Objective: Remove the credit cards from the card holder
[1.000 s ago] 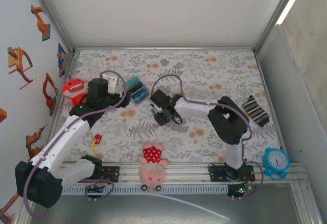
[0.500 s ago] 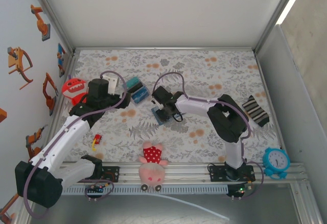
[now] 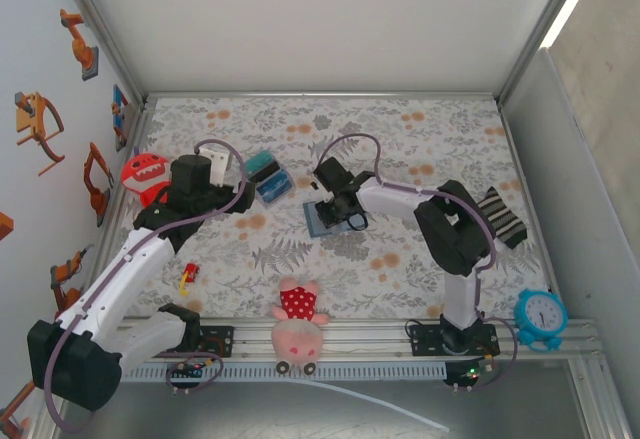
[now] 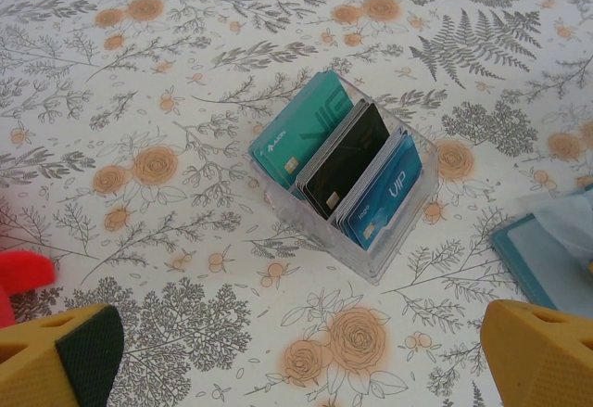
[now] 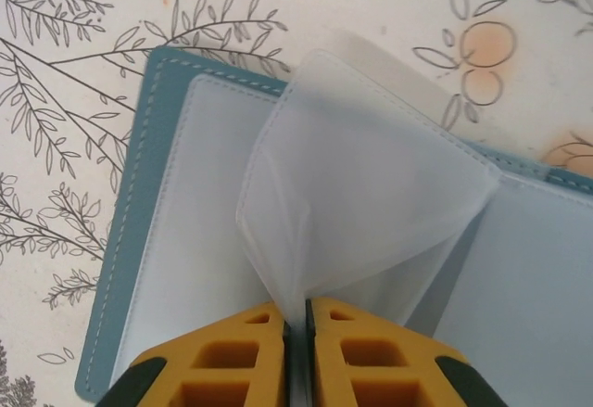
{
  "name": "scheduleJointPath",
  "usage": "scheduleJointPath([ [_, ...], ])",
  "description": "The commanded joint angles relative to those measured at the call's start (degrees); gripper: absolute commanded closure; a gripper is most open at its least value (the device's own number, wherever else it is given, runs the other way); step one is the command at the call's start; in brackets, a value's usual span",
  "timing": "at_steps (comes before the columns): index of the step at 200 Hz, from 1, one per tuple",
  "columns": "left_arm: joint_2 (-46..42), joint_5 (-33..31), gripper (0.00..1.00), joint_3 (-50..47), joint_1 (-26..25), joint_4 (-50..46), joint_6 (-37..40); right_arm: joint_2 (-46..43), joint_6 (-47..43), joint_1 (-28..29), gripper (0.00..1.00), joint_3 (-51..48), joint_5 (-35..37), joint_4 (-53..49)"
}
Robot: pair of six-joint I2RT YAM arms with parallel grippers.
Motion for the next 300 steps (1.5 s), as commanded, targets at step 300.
scheduleJointPath([
  [300,-4.8,-0.6,0.02,2.0,0.3,-2.1,0.1,-10.2,6.3,-3.4,0.67,-7.2,1.2,4.3],
])
